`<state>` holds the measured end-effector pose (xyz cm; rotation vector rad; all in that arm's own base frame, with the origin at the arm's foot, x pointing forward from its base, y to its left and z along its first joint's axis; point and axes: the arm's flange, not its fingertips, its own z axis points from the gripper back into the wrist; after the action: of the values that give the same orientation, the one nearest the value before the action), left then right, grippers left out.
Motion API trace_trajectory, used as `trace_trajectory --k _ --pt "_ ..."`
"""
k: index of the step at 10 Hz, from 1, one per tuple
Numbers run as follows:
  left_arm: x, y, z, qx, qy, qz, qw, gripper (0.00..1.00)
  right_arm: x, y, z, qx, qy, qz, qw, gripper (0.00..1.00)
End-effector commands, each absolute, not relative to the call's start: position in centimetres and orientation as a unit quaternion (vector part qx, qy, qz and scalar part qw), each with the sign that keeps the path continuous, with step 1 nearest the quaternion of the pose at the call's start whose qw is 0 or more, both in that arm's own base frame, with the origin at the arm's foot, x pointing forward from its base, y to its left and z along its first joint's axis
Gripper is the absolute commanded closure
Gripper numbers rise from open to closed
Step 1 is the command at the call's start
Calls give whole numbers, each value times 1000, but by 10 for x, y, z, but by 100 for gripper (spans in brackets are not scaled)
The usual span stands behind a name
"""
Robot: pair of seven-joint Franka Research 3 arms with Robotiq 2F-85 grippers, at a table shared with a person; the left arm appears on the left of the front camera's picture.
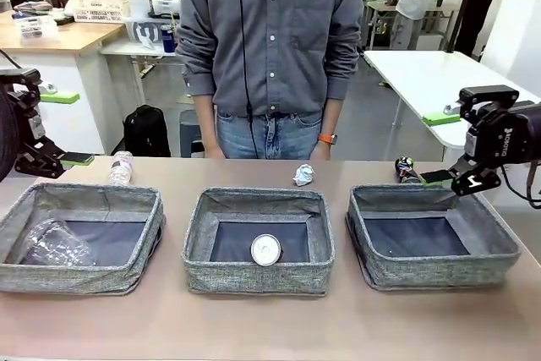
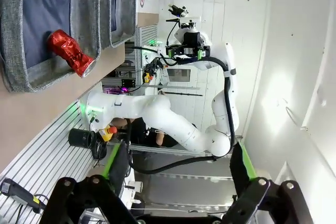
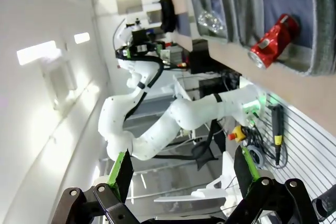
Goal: Sort the waste into the appropriate baskets.
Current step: Pick up the waste item pointed out by the person.
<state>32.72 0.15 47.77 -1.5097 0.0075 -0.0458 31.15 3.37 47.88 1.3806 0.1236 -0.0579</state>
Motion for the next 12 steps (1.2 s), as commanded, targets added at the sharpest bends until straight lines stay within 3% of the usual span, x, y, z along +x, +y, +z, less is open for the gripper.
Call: trace_trajectory --k 1,12 --pt "325 3 479 -691 4 -23 723 0 312 29 481 636 58 -18 769 0" --pt "325 3 479 -691 4 -23 723 0 312 29 481 636 58 -18 769 0"
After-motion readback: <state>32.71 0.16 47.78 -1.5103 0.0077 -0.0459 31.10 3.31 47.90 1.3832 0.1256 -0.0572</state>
